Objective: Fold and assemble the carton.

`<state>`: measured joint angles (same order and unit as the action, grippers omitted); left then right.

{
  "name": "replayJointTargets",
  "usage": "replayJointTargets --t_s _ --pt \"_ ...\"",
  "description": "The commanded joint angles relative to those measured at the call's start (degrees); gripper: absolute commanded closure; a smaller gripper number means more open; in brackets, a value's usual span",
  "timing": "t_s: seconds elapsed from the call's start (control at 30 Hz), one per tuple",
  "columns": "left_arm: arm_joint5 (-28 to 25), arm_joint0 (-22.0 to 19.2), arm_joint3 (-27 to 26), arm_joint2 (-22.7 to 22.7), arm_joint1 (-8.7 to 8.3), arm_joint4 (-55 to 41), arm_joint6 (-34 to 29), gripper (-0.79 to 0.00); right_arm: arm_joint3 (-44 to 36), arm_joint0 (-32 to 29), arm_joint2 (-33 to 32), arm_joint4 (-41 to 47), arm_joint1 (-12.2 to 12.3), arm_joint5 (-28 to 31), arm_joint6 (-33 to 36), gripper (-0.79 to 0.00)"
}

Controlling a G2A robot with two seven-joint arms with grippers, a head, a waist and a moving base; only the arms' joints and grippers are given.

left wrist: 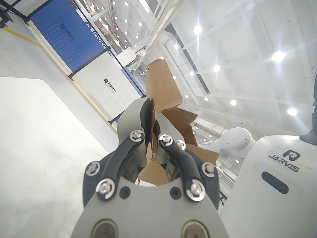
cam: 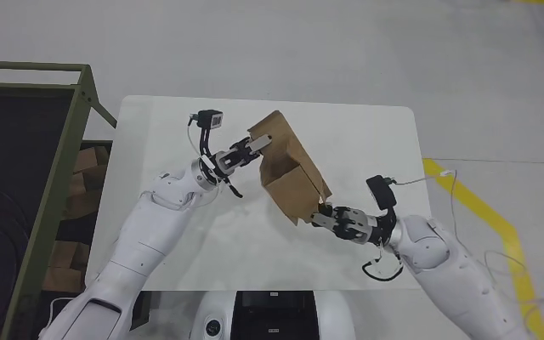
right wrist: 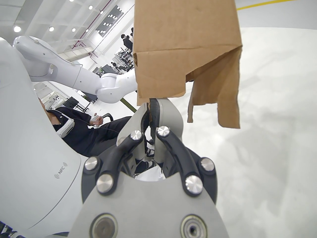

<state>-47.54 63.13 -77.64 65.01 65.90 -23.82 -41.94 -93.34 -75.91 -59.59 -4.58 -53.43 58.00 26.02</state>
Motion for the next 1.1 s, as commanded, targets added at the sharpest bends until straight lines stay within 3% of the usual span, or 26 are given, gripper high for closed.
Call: replayJointTargets --t_s 0.0,0.33,1.07 --pt "-0.03 0.01 0.27 0.0 -0.01 -0.37 -0.53 0.0 -0.32 -0.28 -0.33 0.46 0.27 0.0 0.25 0.0" --pt "-0.98 0.63 1.26 0.49 -0.35 -4.24 -5.6 0.0 -1.21 -1.62 -1.98 2.07 1.2 0.0 -0.15 0.0" --pt "-1.26 0.72 1.81 0.72 -0.28 -7.38 -7.67 0.0 -2.78 -3.05 -3.52 4.93 2.21 0.0 1.84 0.0"
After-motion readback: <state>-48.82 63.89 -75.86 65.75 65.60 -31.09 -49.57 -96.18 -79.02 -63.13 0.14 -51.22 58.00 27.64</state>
